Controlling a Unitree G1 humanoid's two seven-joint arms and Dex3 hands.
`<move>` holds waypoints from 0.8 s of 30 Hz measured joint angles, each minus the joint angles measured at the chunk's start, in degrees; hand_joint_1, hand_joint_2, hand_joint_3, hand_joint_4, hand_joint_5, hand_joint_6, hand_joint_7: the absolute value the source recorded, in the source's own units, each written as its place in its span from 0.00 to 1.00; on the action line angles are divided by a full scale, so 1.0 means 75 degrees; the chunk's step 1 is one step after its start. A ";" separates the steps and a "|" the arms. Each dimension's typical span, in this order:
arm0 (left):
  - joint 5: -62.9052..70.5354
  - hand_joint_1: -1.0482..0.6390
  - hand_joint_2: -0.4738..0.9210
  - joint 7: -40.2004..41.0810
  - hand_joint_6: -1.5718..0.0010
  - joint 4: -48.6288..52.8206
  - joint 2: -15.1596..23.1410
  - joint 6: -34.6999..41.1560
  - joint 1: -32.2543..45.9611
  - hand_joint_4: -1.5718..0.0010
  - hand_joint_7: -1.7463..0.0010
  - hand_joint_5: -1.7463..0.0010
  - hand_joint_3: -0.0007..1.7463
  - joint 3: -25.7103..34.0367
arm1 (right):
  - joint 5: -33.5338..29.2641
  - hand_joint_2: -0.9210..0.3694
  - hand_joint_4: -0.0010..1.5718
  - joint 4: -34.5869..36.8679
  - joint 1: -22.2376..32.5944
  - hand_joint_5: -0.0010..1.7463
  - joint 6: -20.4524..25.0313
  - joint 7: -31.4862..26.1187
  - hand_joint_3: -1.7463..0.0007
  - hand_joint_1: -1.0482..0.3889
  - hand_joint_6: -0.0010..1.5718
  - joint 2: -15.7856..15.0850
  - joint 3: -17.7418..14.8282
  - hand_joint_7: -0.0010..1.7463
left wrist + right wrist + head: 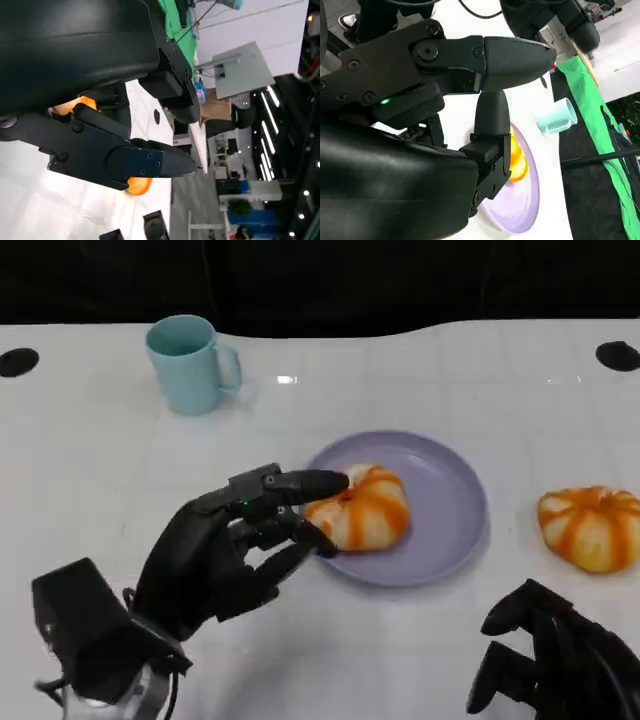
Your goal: Grasp the bread from the table and place it into the plate.
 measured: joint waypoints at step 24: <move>-0.2211 0.28 1.00 -0.0664 0.64 -0.0573 -0.0779 0.1851 0.1712 0.49 0.00 0.00 0.22 0.0913 | -0.0027 0.00 0.37 -0.0024 -0.0010 1.00 -0.0006 -0.0002 0.71 0.38 0.23 0.0027 0.0060 0.97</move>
